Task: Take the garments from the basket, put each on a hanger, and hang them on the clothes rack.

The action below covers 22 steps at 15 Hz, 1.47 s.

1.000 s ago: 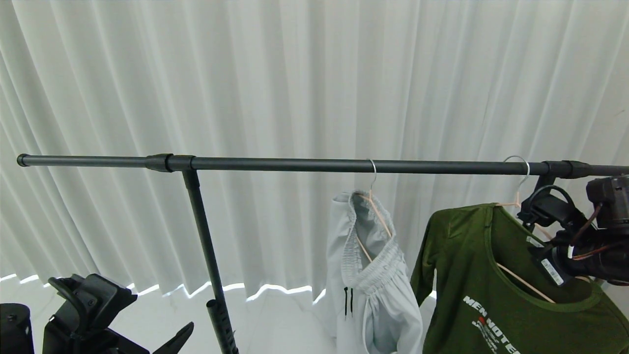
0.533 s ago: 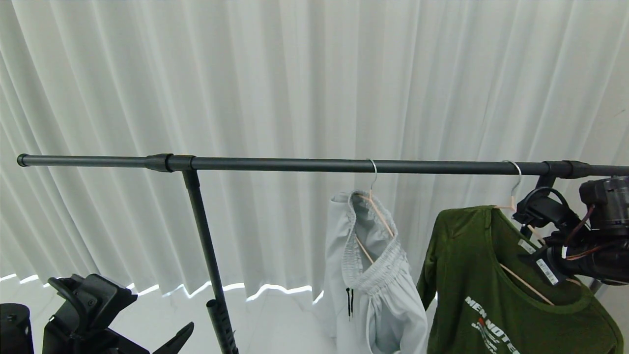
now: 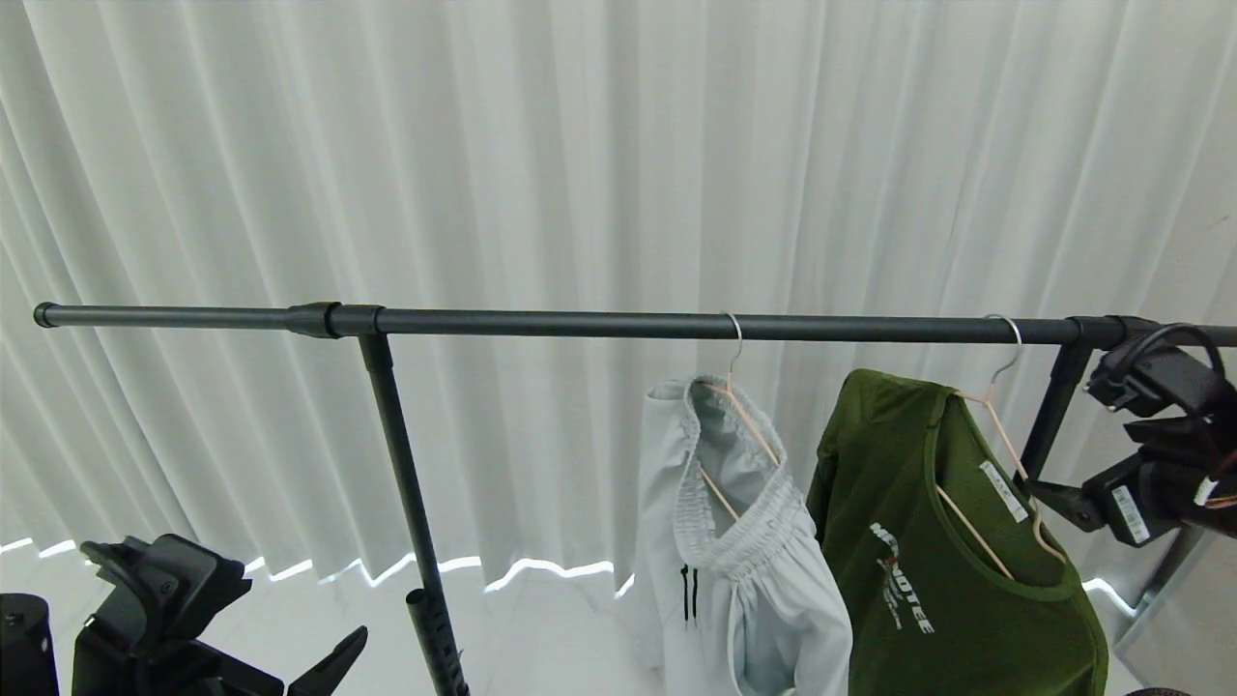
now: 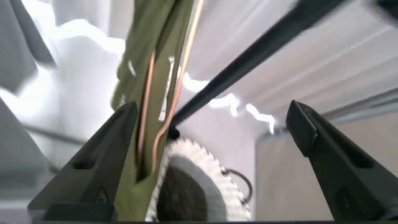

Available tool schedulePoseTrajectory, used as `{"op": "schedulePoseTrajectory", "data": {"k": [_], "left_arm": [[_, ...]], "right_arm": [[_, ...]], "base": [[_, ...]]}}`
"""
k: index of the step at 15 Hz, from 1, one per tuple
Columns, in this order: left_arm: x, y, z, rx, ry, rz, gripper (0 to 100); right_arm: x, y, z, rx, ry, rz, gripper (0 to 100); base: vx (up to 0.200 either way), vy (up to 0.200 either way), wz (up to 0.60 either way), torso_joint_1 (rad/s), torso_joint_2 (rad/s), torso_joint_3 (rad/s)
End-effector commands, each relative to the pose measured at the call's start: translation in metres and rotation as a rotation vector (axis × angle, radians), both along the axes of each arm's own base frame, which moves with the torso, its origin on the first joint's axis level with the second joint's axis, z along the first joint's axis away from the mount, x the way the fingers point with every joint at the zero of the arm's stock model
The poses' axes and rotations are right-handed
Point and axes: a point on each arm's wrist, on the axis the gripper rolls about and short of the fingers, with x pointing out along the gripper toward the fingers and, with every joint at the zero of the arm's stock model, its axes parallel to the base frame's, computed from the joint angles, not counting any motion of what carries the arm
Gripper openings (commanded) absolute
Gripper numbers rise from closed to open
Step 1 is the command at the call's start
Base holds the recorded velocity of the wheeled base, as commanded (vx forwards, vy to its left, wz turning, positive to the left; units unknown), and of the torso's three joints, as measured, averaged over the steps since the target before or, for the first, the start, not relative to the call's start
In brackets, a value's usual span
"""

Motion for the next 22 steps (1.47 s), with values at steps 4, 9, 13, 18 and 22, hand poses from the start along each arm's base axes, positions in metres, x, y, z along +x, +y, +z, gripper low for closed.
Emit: {"op": "schedulePoseTrajectory", "data": {"k": [4, 9, 13, 18, 22], "left_arm": [[-0.002, 0.006, 0.004, 0.026, -0.035, 0.098, 100], [-0.002, 0.015, 0.004, 0.031, -0.036, 0.173, 100], [-0.005, 0.015, 0.007, 0.031, -0.065, 0.172, 100], [-0.008, 0.015, 0.009, 0.028, -0.083, 0.174, 100], [-0.010, 0.015, 0.011, 0.028, -0.094, 0.173, 100]], "right_arm": [[-0.076, -0.012, 0.016, 0.142, -0.191, -0.033, 100], [-0.101, -0.017, 0.009, 0.151, -0.234, -0.034, 100], [-0.113, -0.022, 0.000, 0.144, -0.241, -0.069, 100], [-0.121, -0.027, -0.012, 0.134, -0.227, -0.120, 100], [-0.130, -0.031, -0.026, 0.109, -0.215, -0.198, 100]], "base": [[0.000, 0.000, 0.00, 0.000, 0.00, 0.000], [-0.200, 0.000, 0.00, 0.001, 0.00, 0.002], [-0.200, 0.000, 0.00, -0.001, 0.00, 0.004], [-0.200, 0.000, 0.00, 0.000, 0.00, 0.002], [-0.100, 0.000, 0.00, 0.002, 0.00, 0.001]]}}
